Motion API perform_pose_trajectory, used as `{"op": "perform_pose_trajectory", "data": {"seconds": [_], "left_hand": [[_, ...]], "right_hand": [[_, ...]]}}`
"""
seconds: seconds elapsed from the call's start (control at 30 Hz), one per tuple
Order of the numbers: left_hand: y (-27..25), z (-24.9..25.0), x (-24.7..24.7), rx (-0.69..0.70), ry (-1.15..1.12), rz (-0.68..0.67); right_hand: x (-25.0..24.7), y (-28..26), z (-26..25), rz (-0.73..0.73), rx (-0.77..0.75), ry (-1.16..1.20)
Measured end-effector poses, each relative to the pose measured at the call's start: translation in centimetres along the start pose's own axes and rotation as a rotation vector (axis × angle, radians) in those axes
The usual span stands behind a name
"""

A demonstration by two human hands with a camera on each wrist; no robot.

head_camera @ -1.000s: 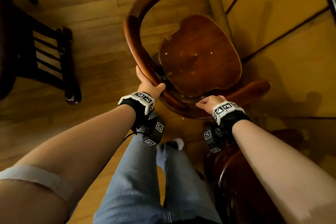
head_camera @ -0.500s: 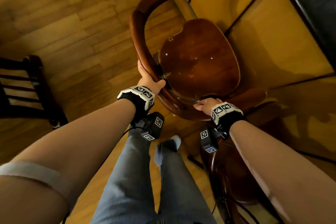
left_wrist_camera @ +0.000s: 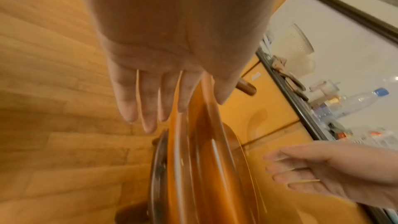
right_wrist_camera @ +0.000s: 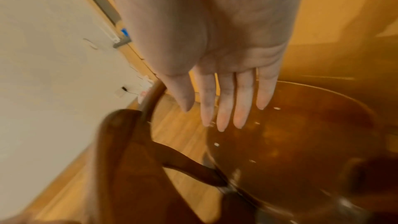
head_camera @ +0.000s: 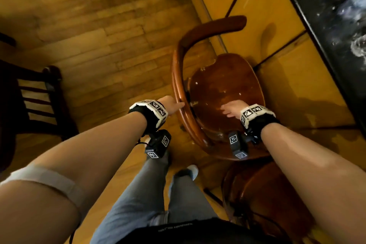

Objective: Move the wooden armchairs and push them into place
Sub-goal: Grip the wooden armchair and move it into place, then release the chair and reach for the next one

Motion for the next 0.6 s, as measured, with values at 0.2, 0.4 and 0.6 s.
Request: {"op": "perform_pose_trajectory", "data": {"seconds": [0.2, 0.4, 0.6], "left_hand": [[-3.1, -4.0, -14.3, -0.027, 0.074, 0.306], [-5.3, -10.1, -25.2, -0.118, 0.044, 0.461], [-4.2, -15.8, -35.7, -0.233, 0.014, 0.521]], "right_hand": [[-0.3, 0.4, -18.1, 0.129, -0.270, -0.148], [5.5, 0.9, -33.6, 0.065, -0.418, -0.451], [9.4, 4.0, -46.9, -0.044, -0.469, -0.682]]}}
Point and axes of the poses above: each hand's wrist, its own y-axis towards the middle knuckle, its own x-axis out of the palm, z = x × y, the point moved 3 cm from there along y, towards the middle knuckle, and after that the axes turned 7 degrees about -z, right-handed, at the moved point
